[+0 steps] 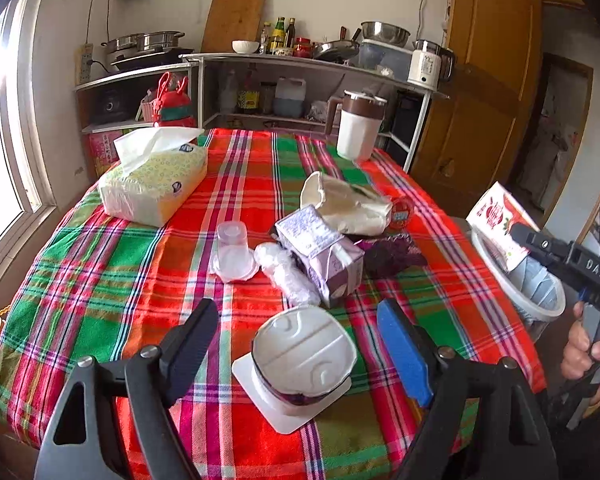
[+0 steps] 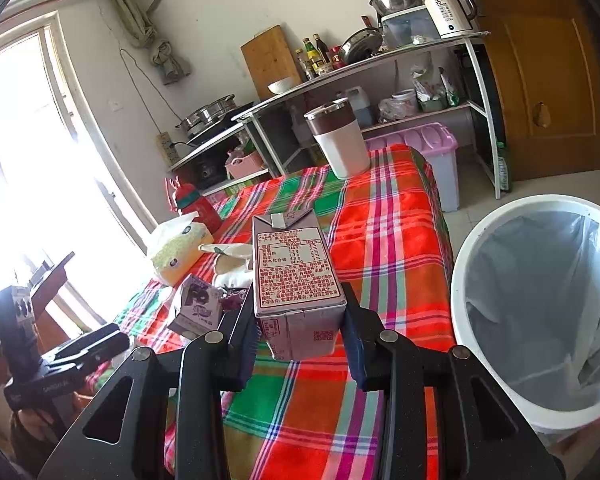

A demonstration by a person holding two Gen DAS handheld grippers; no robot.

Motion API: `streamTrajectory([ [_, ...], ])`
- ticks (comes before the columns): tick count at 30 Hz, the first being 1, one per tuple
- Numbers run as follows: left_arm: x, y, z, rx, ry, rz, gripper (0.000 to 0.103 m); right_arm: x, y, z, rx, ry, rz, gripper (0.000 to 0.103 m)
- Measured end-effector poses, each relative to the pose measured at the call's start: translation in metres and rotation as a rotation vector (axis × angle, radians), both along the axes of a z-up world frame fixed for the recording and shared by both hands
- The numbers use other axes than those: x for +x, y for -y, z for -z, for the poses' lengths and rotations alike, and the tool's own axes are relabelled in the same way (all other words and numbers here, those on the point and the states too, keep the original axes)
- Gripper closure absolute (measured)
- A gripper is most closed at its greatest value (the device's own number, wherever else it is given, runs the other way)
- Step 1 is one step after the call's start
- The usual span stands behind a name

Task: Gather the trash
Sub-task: 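Carry the yogurt cup with the left tool while the right tool carries the carton over the bin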

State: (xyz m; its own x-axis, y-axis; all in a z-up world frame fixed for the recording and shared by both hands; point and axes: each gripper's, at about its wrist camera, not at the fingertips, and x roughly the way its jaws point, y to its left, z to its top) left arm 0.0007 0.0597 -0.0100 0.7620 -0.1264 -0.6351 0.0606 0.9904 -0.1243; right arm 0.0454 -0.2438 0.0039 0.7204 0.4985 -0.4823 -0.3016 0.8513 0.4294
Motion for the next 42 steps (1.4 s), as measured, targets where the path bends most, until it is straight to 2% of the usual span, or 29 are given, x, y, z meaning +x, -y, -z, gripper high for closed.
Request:
streamTrajectory([
  [3,0.007,-0.001,0.011,-0.008,-0.026,-0.011,0.022,-0.003,-0.001,-0.001,-0.003,0.004,-0.002,0.065],
  [5,0.009,-0.001,0.015,-0.024,-0.038,-0.011,0.031,-0.003,-0.001,0.000,-0.009,0.005,0.001,0.065],
  [6,0.010,0.000,0.017,-0.028,-0.046,-0.006,0.041,-0.004,-0.001,0.000,-0.007,0.004,0.002,0.065],
  [8,0.010,0.001,0.020,-0.024,-0.062,0.001,0.048,-0.005,0.001,0.000,0.000,0.004,0.006,0.065],
  [14,0.004,0.007,0.008,-0.016,-0.032,-0.001,0.048,-0.008,0.006,-0.002,0.000,0.009,0.019,0.065],
  [21,-0.003,0.034,-0.026,-0.036,0.037,0.100,0.048,-0.021,0.022,-0.012,0.003,0.043,0.069,0.065],
  [33,0.034,0.136,-0.063,-0.097,0.100,0.377,0.048,-0.033,0.087,-0.027,-0.044,0.063,0.289,0.065],
  [37,0.050,0.172,-0.064,-0.131,0.082,0.464,0.048,-0.035,0.113,-0.024,-0.049,0.045,0.366,0.065],
  [42,0.071,0.216,-0.056,-0.120,0.036,0.527,0.048,-0.035,0.138,-0.015,-0.097,0.010,0.450,0.065],
])
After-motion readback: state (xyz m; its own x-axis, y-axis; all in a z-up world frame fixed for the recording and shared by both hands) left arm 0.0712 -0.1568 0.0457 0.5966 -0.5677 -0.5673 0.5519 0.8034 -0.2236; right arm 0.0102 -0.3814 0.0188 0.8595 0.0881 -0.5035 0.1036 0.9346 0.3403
